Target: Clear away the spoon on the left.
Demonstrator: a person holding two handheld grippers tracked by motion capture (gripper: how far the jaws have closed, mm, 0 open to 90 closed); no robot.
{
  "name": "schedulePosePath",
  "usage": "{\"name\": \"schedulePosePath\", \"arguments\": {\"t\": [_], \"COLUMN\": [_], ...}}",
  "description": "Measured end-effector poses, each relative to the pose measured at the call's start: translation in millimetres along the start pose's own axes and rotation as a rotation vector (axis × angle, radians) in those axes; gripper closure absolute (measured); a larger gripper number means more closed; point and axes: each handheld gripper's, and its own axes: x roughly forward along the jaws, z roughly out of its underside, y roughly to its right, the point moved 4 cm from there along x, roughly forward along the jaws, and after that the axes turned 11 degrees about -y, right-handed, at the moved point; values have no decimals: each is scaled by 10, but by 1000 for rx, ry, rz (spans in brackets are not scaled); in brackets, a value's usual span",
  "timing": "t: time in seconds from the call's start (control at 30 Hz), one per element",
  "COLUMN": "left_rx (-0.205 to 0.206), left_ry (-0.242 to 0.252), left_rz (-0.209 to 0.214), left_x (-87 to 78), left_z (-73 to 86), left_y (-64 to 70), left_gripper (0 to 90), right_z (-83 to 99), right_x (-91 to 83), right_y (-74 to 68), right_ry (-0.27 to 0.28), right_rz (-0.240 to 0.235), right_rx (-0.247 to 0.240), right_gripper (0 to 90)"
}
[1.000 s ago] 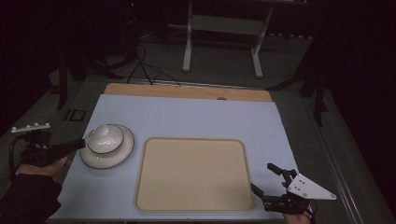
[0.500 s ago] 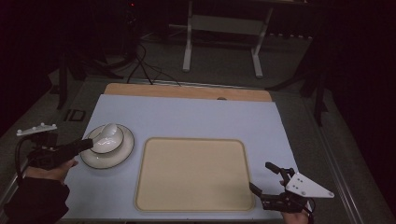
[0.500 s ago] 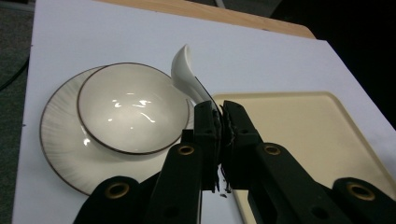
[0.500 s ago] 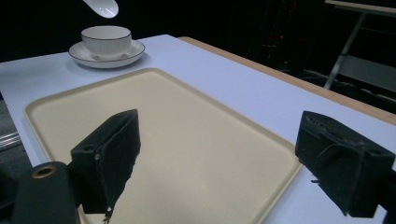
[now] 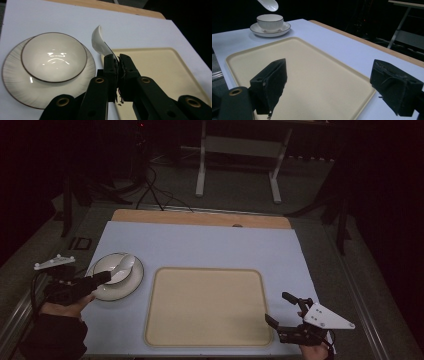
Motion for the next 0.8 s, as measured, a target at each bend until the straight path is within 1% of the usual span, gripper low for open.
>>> {"name": "schedulePosePath", "arguments": {"t": [0.07, 0.13, 0.27, 0.37, 0.4, 0.43, 0.47, 0.5, 0.53, 0.6, 0.63, 0.67, 0.77, 0.8], "left_rx": [8, 7, 15, 6, 0, 4, 4, 16, 23, 17, 24, 24, 30, 31], "left_ry": [1, 13, 16, 21, 33, 38, 38, 39, 41, 53, 58, 58, 68, 67], "left_rz": [-6, 1, 10, 16, 14, 23, 23, 24, 23, 40, 44, 44, 50, 59], "left_x": [15, 19, 52, 68, 67, 68, 68, 80, 89, 96, 106, 106, 139, 154], "left_z": [9, 15, 30, 40, 42, 41, 41, 40, 36, 27, 21, 21, 15, 15], "left_y": [47, 91, 175, 225, 246, 273, 273, 337, 364, 409, 447, 447, 514, 535], "left_gripper": [860, 860, 860, 860, 860, 859, 860, 860, 860, 860, 860, 860, 860, 860], "right_z": [-2, -2, 0, 0, 0, -1, -1, -1, 0, -1, -2, -2, -3, -3], "right_x": [-2, -2, -4, -1, 0, 0, 0, 0, 7, 8, 8, 8, 4, 3], "right_y": [1, 3, 9, 14, 14, 13, 13, 13, 14, 11, 9, 9, 11, 11], "right_ry": [2, 3, 3, 3, 3, 3, 3, 4, 2, 1, 2, 2, 4, 4], "right_rz": [0, 1, 0, -1, -2, -3, -3, -3, -4, -4, -6, -6, -4, -4], "right_rx": [1, 4, 7, 10, 9, 9, 9, 9, 8, 6, 6, 6, 7, 7], "right_gripper": [140, 140, 140, 140, 140, 140, 140, 140, 140, 140, 140, 140, 140, 140]}}
